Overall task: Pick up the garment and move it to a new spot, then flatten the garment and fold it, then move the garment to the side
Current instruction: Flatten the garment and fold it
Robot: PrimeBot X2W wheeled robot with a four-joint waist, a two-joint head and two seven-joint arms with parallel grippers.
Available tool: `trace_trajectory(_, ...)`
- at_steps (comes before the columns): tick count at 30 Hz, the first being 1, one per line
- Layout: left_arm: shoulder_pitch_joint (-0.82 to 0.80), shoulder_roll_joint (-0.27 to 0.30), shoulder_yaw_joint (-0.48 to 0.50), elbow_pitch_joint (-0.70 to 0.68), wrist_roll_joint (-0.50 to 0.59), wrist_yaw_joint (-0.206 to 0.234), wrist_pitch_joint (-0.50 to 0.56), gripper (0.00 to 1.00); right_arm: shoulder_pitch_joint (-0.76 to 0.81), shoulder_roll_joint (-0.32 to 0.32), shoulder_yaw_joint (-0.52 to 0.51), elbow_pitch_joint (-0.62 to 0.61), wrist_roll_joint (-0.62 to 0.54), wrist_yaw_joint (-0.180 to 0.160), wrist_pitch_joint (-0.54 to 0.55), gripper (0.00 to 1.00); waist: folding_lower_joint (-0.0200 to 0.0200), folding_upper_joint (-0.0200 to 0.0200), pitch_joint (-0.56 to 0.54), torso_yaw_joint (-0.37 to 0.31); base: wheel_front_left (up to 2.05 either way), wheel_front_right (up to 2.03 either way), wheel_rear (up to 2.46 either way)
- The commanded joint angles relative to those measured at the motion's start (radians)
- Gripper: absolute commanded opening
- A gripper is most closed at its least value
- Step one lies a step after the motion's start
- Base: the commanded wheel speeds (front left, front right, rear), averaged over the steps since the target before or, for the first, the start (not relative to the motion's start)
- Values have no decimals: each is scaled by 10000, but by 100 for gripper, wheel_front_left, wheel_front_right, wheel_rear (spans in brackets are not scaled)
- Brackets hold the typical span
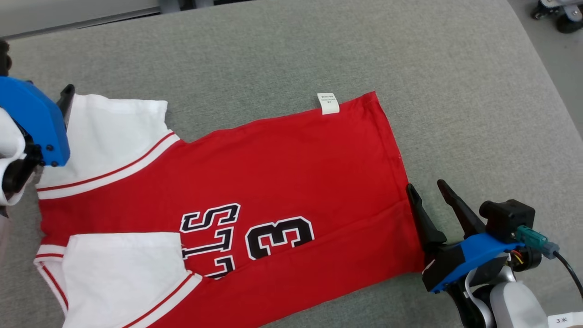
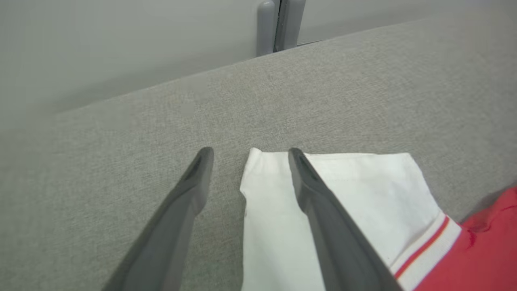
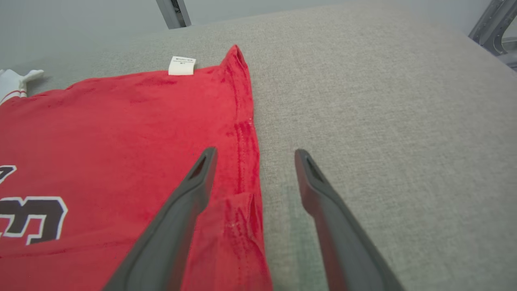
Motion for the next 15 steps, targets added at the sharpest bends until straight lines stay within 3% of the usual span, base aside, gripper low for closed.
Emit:
trace_trajectory(1,-194,69,-59,182,14,-79,93,100,-201,-28,19,73,-15,1,-95,100,-3,0,71,-109,0,0,0)
trace_trajectory(15,-375,46,-581,1653,56,-252,986,100,-970,-23,538,624,286,1,-548,100,-3,0,598,-672,0,0,0)
